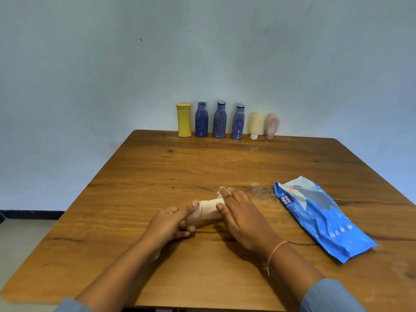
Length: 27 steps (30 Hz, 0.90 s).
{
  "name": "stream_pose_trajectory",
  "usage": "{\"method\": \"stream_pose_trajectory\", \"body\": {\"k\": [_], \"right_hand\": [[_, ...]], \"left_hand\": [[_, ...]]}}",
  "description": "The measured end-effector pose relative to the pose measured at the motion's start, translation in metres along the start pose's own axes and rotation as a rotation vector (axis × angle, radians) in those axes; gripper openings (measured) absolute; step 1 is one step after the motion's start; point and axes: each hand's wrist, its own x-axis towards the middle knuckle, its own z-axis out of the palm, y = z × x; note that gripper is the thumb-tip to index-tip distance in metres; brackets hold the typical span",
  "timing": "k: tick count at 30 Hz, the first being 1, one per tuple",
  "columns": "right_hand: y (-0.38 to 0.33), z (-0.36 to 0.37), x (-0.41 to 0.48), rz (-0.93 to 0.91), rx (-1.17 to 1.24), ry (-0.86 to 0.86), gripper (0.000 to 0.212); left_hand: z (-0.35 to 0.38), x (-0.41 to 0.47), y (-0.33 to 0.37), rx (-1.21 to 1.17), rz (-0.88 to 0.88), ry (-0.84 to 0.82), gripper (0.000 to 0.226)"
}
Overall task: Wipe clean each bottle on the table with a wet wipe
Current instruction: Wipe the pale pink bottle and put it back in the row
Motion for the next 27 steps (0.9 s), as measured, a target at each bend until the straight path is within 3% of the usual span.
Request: {"method": "stream_pose_trajectory", "body": {"k": [5, 8, 11, 15, 21, 24, 27], "right_hand": [[-0.005, -0.001, 0.002, -0.007, -0.043, -0.007, 0.05], [-0.005, 0.004, 0.004, -0.037, -0.099, 0.002, 0.051], [-0.003, 0.008, 0.003, -0.042, -0.128, 0.023, 0.051], [-0.014, 0.015, -0.003, -0.119, -0.191, 0.133, 0.047], [-0.053, 0.046, -0.015, -0.318, -0.199, 0.074, 0.056], [-0.038, 0.039, -0.017, -0.385, -0.224, 0.047, 0.056], [-0.018, 0.031, -0.018, -0.284, -0.159, 0.098, 0.054]], "left_hand": [[0.004, -0.007, -0.01, 0.248, 0.227, 0.197, 0.043], [0.0, -0.011, -0.014, 0.317, 0.295, 0.177, 0.023], [0.0, -0.013, -0.016, 0.264, 0.306, 0.1, 0.043], [0.002, -0.016, -0.019, 0.266, 0.37, 0.092, 0.035], [0.003, -0.016, -0.022, 0.406, 0.457, 0.183, 0.044], [0.003, -0.012, -0.024, 0.374, 0.427, 0.149, 0.03], [0.005, -0.009, -0.025, 0.296, 0.381, 0.121, 0.026]]}}
